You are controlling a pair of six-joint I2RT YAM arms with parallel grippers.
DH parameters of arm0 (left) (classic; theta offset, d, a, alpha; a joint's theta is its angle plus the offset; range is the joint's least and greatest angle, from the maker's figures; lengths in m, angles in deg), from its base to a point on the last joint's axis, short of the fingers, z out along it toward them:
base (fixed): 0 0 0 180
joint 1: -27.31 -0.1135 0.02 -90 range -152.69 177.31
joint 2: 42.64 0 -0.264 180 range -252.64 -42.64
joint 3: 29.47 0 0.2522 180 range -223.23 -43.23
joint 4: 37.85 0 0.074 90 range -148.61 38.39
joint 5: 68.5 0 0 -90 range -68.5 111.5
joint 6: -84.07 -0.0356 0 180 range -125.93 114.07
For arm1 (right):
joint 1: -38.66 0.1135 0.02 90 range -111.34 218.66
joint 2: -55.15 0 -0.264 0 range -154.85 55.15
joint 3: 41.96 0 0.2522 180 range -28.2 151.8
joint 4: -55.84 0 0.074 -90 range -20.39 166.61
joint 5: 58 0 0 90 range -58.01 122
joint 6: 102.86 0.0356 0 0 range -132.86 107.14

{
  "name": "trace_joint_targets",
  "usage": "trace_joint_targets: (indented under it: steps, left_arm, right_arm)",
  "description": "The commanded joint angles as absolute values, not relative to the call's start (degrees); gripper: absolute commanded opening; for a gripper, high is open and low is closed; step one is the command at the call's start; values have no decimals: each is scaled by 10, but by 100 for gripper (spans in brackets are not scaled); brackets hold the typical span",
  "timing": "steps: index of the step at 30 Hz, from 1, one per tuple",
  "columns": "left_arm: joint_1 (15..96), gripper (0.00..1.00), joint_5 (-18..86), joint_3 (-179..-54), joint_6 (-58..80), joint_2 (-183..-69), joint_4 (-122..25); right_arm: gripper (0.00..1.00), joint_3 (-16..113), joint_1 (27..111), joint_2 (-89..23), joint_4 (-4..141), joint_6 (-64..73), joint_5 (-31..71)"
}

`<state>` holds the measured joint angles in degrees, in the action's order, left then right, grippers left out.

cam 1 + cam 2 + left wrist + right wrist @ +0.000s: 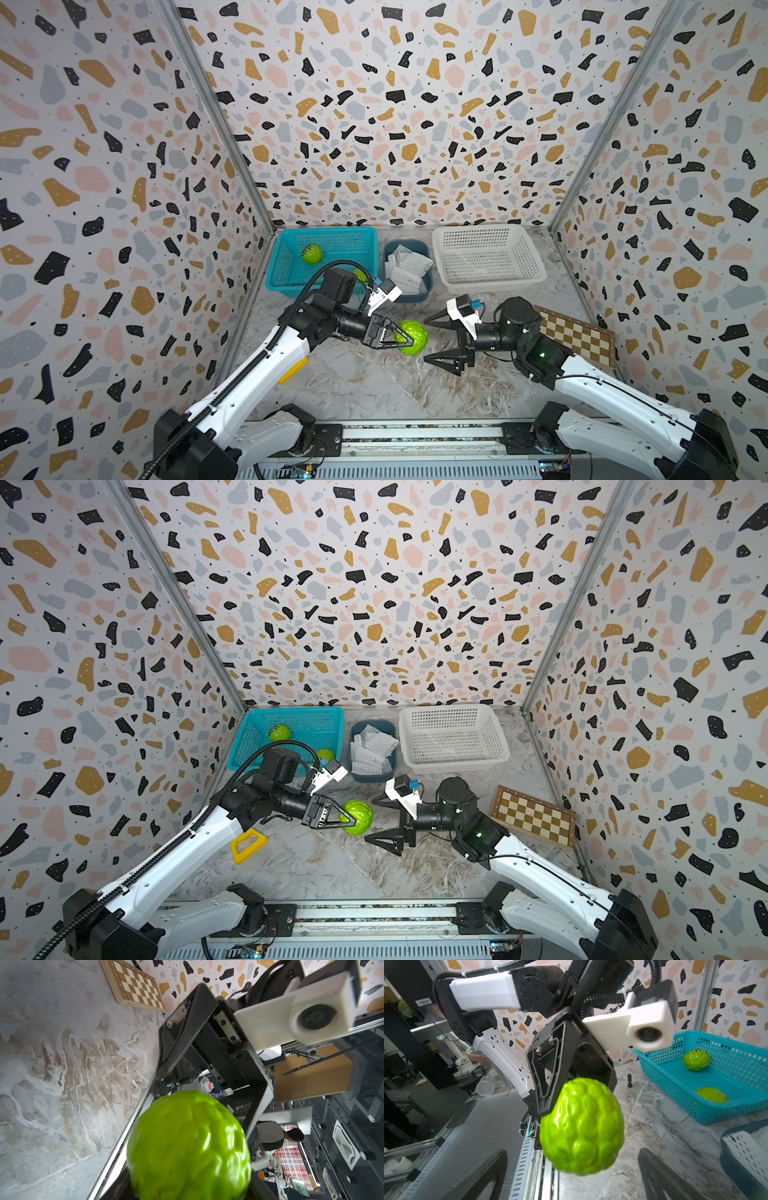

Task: Sleeve custard apples in foam nets
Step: Place the custard apple at the center of the board.

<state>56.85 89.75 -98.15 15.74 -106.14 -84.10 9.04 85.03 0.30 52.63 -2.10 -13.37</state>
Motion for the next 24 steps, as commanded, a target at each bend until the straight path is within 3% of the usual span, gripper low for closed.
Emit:
trace_joint_targets:
  steps: [1,12,16,19,24]
  left_arm:
    - [585,58,912,-976,143,-1051,-825]
    - [599,59,911,-977,154,-1045,-807]
    - [602,59,913,-974,159,-1043,-803]
    - [604,59,913,-969,159,-1041,-801]
    - [604,60,910,-967,153,-1043,-807]
  right_arm:
    - [99,122,865,-10,513,-41,-134]
    - [99,157,906,-56,557,-77,-143]
    - [94,160,907,-62,564,-79,-142]
    - [84,163,907,-60,568,-82,-145]
    - [83,165,906,-56,567,-76,-129]
